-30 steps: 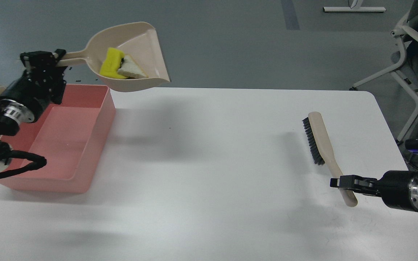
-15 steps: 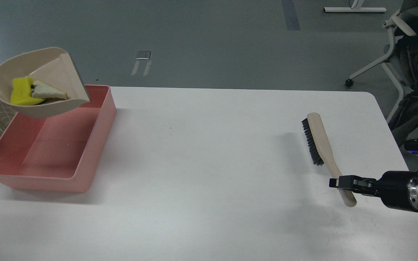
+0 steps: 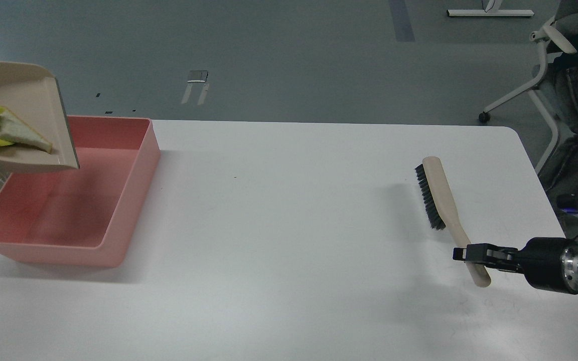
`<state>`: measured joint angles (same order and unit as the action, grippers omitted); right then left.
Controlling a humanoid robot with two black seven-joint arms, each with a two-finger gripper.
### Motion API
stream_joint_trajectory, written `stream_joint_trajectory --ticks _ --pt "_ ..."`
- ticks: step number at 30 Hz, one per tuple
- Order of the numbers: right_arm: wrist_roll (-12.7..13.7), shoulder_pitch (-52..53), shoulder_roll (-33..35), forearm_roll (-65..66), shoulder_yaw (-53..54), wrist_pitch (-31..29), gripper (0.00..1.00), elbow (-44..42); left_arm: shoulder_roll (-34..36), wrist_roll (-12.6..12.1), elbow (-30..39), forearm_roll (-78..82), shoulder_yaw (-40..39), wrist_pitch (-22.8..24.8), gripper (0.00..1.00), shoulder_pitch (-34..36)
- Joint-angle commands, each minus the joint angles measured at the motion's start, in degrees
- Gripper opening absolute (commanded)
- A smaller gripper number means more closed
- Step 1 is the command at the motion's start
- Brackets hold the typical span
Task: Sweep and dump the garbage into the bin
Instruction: 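Lift the dustpan over the pink bin and tip it with the left gripper, then lower the empty dustpan back onto the table with the left gripper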
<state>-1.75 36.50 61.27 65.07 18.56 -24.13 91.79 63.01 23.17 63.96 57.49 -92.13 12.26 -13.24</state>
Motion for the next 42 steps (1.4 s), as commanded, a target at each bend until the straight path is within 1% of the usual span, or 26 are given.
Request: stream_joint_trajectory --ticks 1,3,8,19,22,24,25,26,28,29,30,31,32,33,34,36,37,38,40,42 --pt "-0.01 -0.02 -0.01 -0.03 -0.01 0.4 0.0 0.32 1.07 1.09 0.9 7.1 0.02 -2.06 0.0 0.14" --pt "-0.01 -0.02 -0.01 0.06 -0.1 0.49 0.0 0.23 1.33 1.27 2.03 9.82 0.1 -3.37 0.0 0.14" --pt "-0.01 -0.37 -0.1 0.06 -0.01 0.49 0.0 0.32 1.5 1.97 2.39 15.98 0.19 -6.71 0.0 0.14" --pt "-0.01 -0.37 0.08 0.06 0.34 0.75 0.0 0.85 6.51 2.06 2.48 16.34 0.19 -12.78 0.0 0.76" --pt "-0.01 -0.37 0.08 0.06 0.51 0.75 0.0 0.93 8.18 1.53 2.48 14.85 -0.16 -13.13 0.0 4.09" --pt "-0.01 -0.29 0.08 -0.03 0.78 0.75 0.0 0.93 9.06 1.27 2.57 11.87 -0.07 -12.52 0.0 9.62" --pt "-0.01 -0.37 0.08 0.05 0.87 0.75 0.0 0.85 9.76 0.66 3.18 9.6 0.62 -11.74 0.0 13.81" --pt "-0.01 -0.29 0.08 0.06 0.87 0.75 0.0 0.84 10.03 -0.83 3.88 7.66 0.89 -10.08 0.0 17.42" --pt "-0.01 -0.37 0.08 0.06 0.95 0.75 0.0 0.84 9.68 -2.94 4.94 5.8 0.81 -7.35 0.0 20.96" --pt "-0.01 -0.37 0.08 0.06 1.13 0.75 0.0 0.84 8.81 -5.56 6.42 3.88 0.98 -4.72 0.0 23.93" --pt "-0.01 -0.37 0.17 0.06 1.22 0.75 0.0 0.84 7.84 -6.8 7.13 3.08 0.98 -3.48 0.0 25.44" --pt "-0.01 -0.29 0.17 0.06 1.22 0.75 0.0 0.93 3.83 -8.99 8.97 1.24 1.24 -1.73 0.0 28.42" --pt "-0.01 -0.29 0.17 0.06 1.39 0.93 0.0 0.93 -0.73 -11.1 10.9 0.7 1.68 -0.93 0.0 31.4" --pt "-0.01 -0.29 0.17 0.06 1.48 0.93 0.0 0.85 -2.87 -12.25 11.79 0.78 2.38 -0.66 0.0 32.83" --pt "-0.01 -0.37 0.25 0.06 1.83 0.93 0.0 0.84 -6.28 -14.79 13.19 0.78 4.91 -0.22 0.0 35.54" --pt "-0.01 -0.37 0.26 0.06 1.92 0.93 0.0 0.76 -9.03 -17.09 13.73 0.78 8.43 -0.39 0.0 37.84" --pt "-0.01 -0.37 0.26 0.06 1.92 0.93 0.0 0.76 -11.39 -18.58 14.08 0.78 12.63 -0.56 0.0 39.85" --pt "-0.01 -0.29 0.34 0.06 1.92 0.93 0.0 0.76 -12.98 -18.94 14.17 0.78 14.93 -0.74 0.0 40.83" --pt "-0.01 -0.37 0.61 0.06 1.92 0.93 0.0 0.58 -19.73 -19.56 14.08 0.7 22.65 -2.84 0.0 43.64" --pt "-0.01 -0.37 0.69 0.06 1.92 0.93 0.0 0.49 -22.56 -19.65 14.08 0.61 26.02 -4.25 0.0 44.18"
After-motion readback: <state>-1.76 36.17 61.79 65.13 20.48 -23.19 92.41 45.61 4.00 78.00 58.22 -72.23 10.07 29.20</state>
